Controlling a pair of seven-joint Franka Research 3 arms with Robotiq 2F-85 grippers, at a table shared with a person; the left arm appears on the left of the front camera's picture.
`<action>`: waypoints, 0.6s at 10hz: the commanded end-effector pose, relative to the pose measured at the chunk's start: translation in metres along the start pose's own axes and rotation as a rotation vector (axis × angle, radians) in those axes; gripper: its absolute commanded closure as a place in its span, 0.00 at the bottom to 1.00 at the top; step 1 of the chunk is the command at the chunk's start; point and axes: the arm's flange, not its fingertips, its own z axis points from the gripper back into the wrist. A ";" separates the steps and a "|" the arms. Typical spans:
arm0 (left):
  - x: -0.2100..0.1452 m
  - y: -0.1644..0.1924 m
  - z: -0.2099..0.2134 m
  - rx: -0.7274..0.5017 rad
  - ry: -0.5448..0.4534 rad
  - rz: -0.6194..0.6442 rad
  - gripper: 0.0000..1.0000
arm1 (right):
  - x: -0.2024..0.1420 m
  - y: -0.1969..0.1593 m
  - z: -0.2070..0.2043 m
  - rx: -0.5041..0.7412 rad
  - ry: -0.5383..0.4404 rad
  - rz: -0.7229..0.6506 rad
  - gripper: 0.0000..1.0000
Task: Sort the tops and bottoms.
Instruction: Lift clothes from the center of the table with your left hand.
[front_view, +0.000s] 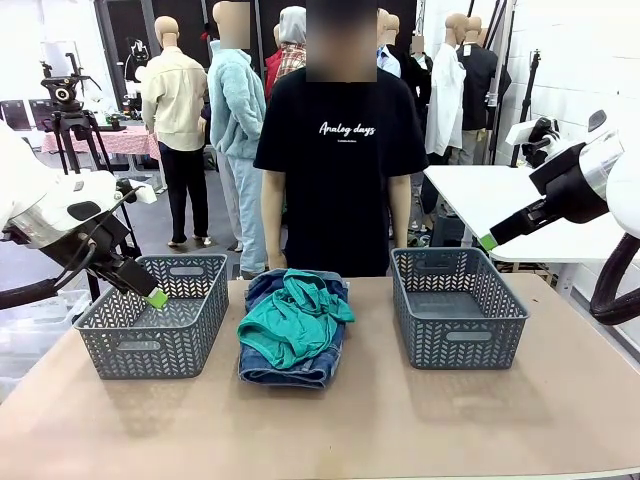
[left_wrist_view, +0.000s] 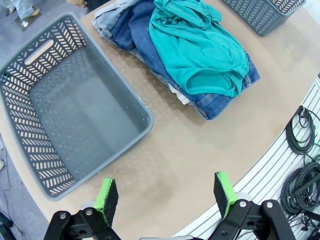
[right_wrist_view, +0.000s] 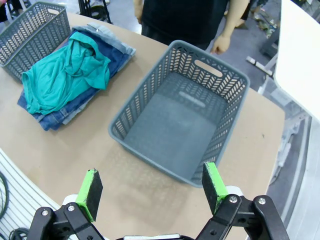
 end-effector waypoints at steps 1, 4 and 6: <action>-0.002 0.001 0.001 -0.005 0.001 -0.002 0.00 | 0.000 0.000 0.000 0.009 -0.004 -0.006 0.00; 0.000 0.000 0.000 0.000 0.000 0.000 0.00 | 0.000 0.000 0.000 0.009 -0.004 -0.006 0.00; 0.029 -0.017 -0.011 0.016 -0.034 -0.081 0.00 | 0.000 0.000 0.000 0.009 -0.004 -0.006 0.00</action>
